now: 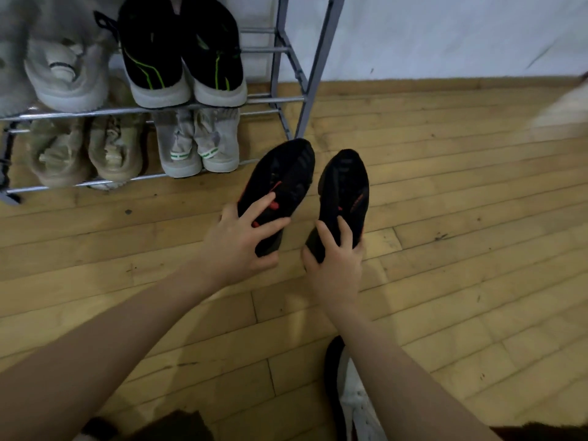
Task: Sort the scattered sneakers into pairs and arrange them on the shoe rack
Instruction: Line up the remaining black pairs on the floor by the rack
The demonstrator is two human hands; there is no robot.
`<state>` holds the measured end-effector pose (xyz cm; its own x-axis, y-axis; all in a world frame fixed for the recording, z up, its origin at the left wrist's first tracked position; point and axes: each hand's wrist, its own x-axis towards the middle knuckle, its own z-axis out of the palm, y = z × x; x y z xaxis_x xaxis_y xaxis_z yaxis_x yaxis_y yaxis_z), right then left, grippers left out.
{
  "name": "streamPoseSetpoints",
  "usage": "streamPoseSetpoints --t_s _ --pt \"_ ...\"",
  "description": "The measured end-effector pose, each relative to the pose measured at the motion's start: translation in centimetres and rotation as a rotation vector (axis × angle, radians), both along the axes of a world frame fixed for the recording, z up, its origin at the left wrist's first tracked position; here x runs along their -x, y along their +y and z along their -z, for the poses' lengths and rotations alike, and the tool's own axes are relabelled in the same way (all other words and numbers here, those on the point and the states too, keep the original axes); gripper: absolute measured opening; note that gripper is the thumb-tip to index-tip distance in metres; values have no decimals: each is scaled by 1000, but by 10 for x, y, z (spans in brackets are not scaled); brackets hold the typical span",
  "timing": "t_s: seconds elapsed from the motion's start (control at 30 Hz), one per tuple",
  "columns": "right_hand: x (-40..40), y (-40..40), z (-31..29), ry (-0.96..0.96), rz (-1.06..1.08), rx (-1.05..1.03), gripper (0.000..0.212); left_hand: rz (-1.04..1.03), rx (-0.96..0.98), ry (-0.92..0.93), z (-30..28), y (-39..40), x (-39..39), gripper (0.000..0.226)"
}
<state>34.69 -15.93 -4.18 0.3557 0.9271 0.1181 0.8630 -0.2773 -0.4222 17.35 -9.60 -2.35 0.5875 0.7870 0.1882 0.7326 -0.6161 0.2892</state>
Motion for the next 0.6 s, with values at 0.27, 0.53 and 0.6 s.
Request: streamPoseSetpoints --t_s 0.27,0.53,0.6 --pt "-21 1 -97 -28 150 -249 46 180 -178 -92 -97 28 -33 55" --pt "-15 16 -217 -104 162 -537 47 205 -422 -264 -223 40 -35 49" --pt "-9 21 -242 -110 131 -620 48 187 -480 -259 -251 44 -27 50"
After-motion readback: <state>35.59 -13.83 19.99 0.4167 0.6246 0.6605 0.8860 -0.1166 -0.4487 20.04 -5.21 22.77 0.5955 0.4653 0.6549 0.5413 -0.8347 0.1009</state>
